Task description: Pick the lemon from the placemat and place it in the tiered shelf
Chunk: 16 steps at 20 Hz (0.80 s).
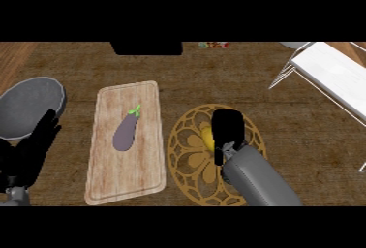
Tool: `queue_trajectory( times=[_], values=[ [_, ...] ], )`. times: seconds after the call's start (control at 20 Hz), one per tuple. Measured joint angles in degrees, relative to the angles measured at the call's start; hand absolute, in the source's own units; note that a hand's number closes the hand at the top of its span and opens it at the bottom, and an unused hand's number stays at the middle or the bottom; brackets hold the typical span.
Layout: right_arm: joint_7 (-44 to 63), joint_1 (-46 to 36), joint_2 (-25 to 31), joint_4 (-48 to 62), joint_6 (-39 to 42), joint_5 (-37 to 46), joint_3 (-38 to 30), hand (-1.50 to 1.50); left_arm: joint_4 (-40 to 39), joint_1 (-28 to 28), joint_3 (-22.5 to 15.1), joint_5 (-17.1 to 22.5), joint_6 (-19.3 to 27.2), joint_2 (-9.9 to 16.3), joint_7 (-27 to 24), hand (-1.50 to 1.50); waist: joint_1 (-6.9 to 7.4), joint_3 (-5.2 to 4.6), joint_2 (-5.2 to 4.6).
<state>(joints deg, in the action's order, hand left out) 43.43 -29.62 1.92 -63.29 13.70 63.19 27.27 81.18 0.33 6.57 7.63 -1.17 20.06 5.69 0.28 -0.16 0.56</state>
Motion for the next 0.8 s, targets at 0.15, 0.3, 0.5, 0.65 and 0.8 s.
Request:
queue_trajectory(
  times=[0.15, 0.3, 0.5, 0.65, 0.8],
  values=[
    [0.4, -0.3, -0.8, -0.1, -1.3, 2.3, 0.8, 1.5, 0.2, -0.2, 0.6, -0.2, -0.2, -0.2, 0.4, 0.0, 0.03, -0.01, 0.0],
    [0.0, 1.6, 0.2, -4.4, -1.3, 4.3, 1.4, 1.5, -0.3, -0.3, 0.8, -0.9, -0.2, -0.8, 0.2, 0.0, -0.15, 0.05, -0.12],
    [2.1, 2.8, -0.1, -11.2, -0.5, 7.0, 2.3, 1.5, -0.2, 0.3, 2.0, -0.3, -1.8, 0.0, 0.0, 0.0, -0.28, 0.12, -0.3],
    [4.2, 2.9, 2.3, -14.5, -2.0, 6.1, -3.4, 1.5, 0.0, -0.1, 1.9, -0.7, -1.1, -0.5, 0.7, 0.0, -0.72, 0.16, -0.35],
    [6.8, 2.6, 4.7, -16.1, -4.3, 4.0, -11.6, 1.5, 0.1, 0.2, 2.3, -0.4, -1.4, -0.3, 0.9, 0.0, -1.03, 0.18, -0.4]
  ],
)
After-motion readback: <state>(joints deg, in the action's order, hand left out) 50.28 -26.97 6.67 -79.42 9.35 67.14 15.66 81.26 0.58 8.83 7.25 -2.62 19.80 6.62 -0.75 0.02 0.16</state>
